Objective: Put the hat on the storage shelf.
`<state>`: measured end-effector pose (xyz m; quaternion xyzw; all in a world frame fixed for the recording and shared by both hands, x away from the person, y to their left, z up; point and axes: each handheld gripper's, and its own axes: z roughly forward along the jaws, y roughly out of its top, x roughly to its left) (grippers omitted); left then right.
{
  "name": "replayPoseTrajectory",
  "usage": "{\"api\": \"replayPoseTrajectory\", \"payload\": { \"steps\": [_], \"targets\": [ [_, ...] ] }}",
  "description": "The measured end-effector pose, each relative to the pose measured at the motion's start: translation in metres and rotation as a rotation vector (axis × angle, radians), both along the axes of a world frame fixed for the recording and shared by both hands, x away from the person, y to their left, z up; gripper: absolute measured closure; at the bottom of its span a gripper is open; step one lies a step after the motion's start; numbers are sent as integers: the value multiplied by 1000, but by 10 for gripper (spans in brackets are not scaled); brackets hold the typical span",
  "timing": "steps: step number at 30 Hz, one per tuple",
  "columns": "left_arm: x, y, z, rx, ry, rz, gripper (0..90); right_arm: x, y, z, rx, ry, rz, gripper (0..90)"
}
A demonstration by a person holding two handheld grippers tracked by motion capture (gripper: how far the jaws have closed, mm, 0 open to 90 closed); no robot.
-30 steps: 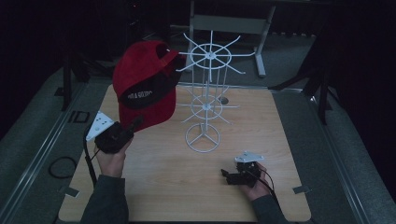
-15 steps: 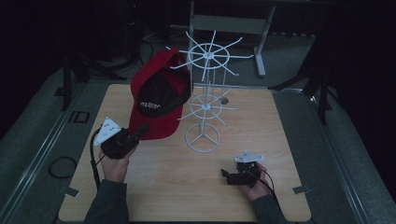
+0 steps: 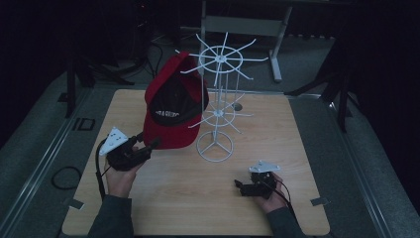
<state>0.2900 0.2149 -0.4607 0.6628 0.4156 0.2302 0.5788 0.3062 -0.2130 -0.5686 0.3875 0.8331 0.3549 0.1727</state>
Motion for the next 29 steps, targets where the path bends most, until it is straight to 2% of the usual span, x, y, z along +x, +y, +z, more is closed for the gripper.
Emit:
{"api": "replayPoseTrajectory", "payload": {
  "steps": [5, 8, 12, 13, 20, 29],
  "targets": [
    [0, 0, -6, -18, 21, -9, 464, 0, 0, 0, -1, 0, 1, 163],
    [0, 0, -8, 9, 35, -10, 447, 0, 0, 0, 0, 1, 1, 163],
    [0, 0, -11, 8, 39, -10, 442, 0, 0, 0, -1, 0, 1, 163],
    [0, 0, -14, 27, 47, 2, 442, 0, 0, 0, 1, 0, 0, 163],
    [2, 6, -23, 33, 77, 45, 410, 0, 0, 0, -1, 0, 3, 163],
    [3, 13, -29, 25, 110, 61, 404, 0, 0, 0, -2, 0, 3, 163]
  ]
}}
